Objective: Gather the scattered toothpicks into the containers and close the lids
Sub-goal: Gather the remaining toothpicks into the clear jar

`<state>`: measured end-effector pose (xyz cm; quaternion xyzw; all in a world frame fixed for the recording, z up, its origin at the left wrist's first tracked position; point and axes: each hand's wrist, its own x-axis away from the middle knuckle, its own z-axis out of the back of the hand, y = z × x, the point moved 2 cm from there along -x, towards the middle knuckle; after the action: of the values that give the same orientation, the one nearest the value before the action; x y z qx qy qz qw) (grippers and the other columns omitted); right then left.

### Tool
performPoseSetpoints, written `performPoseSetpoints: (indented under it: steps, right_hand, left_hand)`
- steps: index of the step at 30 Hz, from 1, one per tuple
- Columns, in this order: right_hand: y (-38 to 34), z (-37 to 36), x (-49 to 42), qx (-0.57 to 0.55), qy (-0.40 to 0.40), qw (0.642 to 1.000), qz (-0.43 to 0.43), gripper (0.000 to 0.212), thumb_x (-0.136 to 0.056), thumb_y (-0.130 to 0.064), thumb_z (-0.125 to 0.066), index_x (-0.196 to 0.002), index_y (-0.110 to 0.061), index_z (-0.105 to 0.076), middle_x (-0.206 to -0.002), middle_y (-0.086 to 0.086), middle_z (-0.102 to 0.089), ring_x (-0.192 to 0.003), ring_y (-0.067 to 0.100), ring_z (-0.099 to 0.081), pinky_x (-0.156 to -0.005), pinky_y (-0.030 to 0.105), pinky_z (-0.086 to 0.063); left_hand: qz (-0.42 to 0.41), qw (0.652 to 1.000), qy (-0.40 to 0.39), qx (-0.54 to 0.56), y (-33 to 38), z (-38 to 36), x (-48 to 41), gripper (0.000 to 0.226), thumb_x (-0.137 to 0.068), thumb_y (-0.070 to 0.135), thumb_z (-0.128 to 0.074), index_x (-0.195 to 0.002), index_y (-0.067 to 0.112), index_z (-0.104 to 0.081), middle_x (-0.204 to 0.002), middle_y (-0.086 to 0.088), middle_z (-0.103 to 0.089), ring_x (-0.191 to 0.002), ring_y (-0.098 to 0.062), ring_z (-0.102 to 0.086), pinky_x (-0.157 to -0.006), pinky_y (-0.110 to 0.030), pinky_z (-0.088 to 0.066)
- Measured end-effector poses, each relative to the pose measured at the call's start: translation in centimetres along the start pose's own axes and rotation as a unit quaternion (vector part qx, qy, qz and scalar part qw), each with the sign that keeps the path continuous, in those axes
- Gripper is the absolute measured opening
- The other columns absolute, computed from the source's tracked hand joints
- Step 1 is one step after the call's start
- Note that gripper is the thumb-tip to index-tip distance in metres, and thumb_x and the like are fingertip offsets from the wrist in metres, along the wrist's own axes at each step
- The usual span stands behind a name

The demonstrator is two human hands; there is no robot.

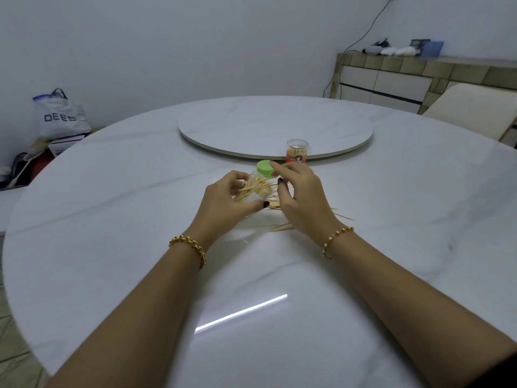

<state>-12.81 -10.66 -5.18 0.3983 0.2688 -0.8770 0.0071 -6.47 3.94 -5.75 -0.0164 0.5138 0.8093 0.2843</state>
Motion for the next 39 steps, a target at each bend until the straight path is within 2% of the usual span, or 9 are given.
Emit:
performPoseSetpoints:
  steps: [2, 7, 12, 15, 20, 24, 30, 36, 39]
  right_hand:
    - [0.3, 0.1, -0.2, -0.012, 0.045, 0.999, -0.02, 0.035, -0.085, -0.007, -0.046, -0.114, -0.004, -0.067, -0.101, 0.009, -0.066, -0.097, 0.024, -0.057, -0.085, 0.018, -0.038]
    - [0.8, 1.2, -0.5, -0.132, 0.11, 0.974, -0.148, 0.03, -0.09, 0.003, -0.047, -0.105, -0.008, -0.071, -0.086, -0.002, -0.069, -0.085, 0.011, -0.063, -0.081, 0.025, -0.051]
    - [0.6, 1.5, -0.8, -0.249, 0.126, 0.935, -0.217, 0.032, -0.095, 0.004, -0.037, -0.095, -0.013, -0.064, -0.076, -0.001, -0.065, -0.076, 0.014, -0.059, -0.074, 0.018, -0.049]
    - [0.3, 1.5, -0.8, -0.295, 0.14, 0.911, -0.252, 0.031, -0.098, 0.004, -0.029, -0.092, -0.015, -0.053, -0.076, 0.005, -0.061, -0.067, 0.012, -0.055, -0.06, 0.011, -0.041]
    - [0.5, 1.8, -0.9, -0.344, 0.133, 0.871, -0.324, 0.029, -0.101, -0.002, -0.026, -0.097, -0.019, -0.048, -0.069, 0.0, -0.045, -0.052, 0.006, -0.038, -0.048, 0.017, -0.034]
    - [0.9, 1.9, -1.2, -0.309, 0.104, 0.886, -0.328, 0.021, -0.102, -0.01, -0.031, -0.105, -0.016, -0.051, -0.068, -0.002, -0.043, -0.052, 0.006, -0.036, -0.05, 0.019, -0.035]
    - [0.8, 2.2, -1.3, -0.317, 0.061, 0.887, -0.33, 0.043, -0.102, -0.042, -0.032, -0.069, -0.018, -0.043, -0.047, -0.011, -0.033, -0.041, 0.006, -0.026, -0.044, 0.021, -0.025]
    - [0.4, 2.6, -1.3, -0.35, 0.06, 0.872, -0.337, 0.041, -0.101, -0.033, -0.04, -0.064, -0.017, -0.035, -0.047, -0.008, -0.032, -0.038, 0.007, -0.027, -0.041, 0.021, -0.027]
    - [0.6, 2.6, -1.6, -0.41, 0.114, 0.835, -0.349, 0.041, -0.104, -0.029, -0.032, -0.065, -0.016, -0.032, -0.05, -0.005, -0.033, -0.042, 0.009, -0.03, -0.044, 0.021, -0.029]
  left_hand:
    - [0.003, 1.0, -0.002, 0.001, -0.1, 0.0, -0.1, 0.054, -0.068, 0.03, -0.085, -0.115, 0.021, -0.059, -0.111, 0.001, -0.063, -0.103, -0.011, -0.059, -0.069, -0.012, -0.049]
    - [0.018, 1.0, -0.003, 0.008, -0.2, 0.0, 0.0, 0.057, -0.066, 0.034, -0.086, -0.116, 0.023, -0.059, -0.114, 0.001, -0.062, -0.108, -0.012, -0.058, -0.085, -0.028, -0.053]
    - [0.016, 1.0, -0.01, 0.006, 0.0, -0.2, 0.1, 0.056, -0.067, 0.032, -0.085, -0.116, 0.023, -0.058, -0.114, 0.002, -0.062, -0.107, -0.012, -0.057, -0.079, -0.015, -0.047]
    - [0.011, 1.0, -0.019, 0.005, 0.3, -0.4, 0.3, 0.057, -0.068, 0.033, -0.084, -0.117, 0.022, -0.058, -0.113, 0.002, -0.06, -0.106, -0.011, -0.056, -0.07, -0.006, -0.044]
    - [0.0, 1.0, -0.015, 0.003, 0.6, -0.5, 0.4, 0.056, -0.068, 0.033, -0.084, -0.117, 0.022, -0.059, -0.111, 0.003, -0.061, -0.104, -0.01, -0.057, -0.074, -0.006, -0.041]
    - [-0.002, 1.0, -0.012, 0.007, 0.7, -0.3, 0.4, 0.053, -0.069, 0.032, -0.084, -0.114, 0.023, -0.058, -0.11, 0.004, -0.061, -0.102, -0.01, -0.057, -0.074, -0.006, -0.042]
    - [0.002, 1.0, -0.013, 0.009, 0.8, -0.2, 0.4, 0.055, -0.069, 0.031, -0.084, -0.116, 0.022, -0.058, -0.109, 0.005, -0.06, -0.103, -0.009, -0.056, -0.074, -0.007, -0.041]
    - [0.003, 1.0, -0.019, 0.006, 0.7, -0.4, 0.4, 0.057, -0.069, 0.031, -0.084, -0.118, 0.021, -0.058, -0.112, 0.003, -0.06, -0.103, -0.009, -0.056, -0.072, -0.004, -0.041]
    - [0.002, 1.0, -0.022, 0.008, 0.7, -0.5, 0.4, 0.058, -0.068, 0.033, -0.084, -0.119, 0.021, -0.059, -0.113, 0.002, -0.061, -0.105, -0.011, -0.057, -0.073, -0.005, -0.041]
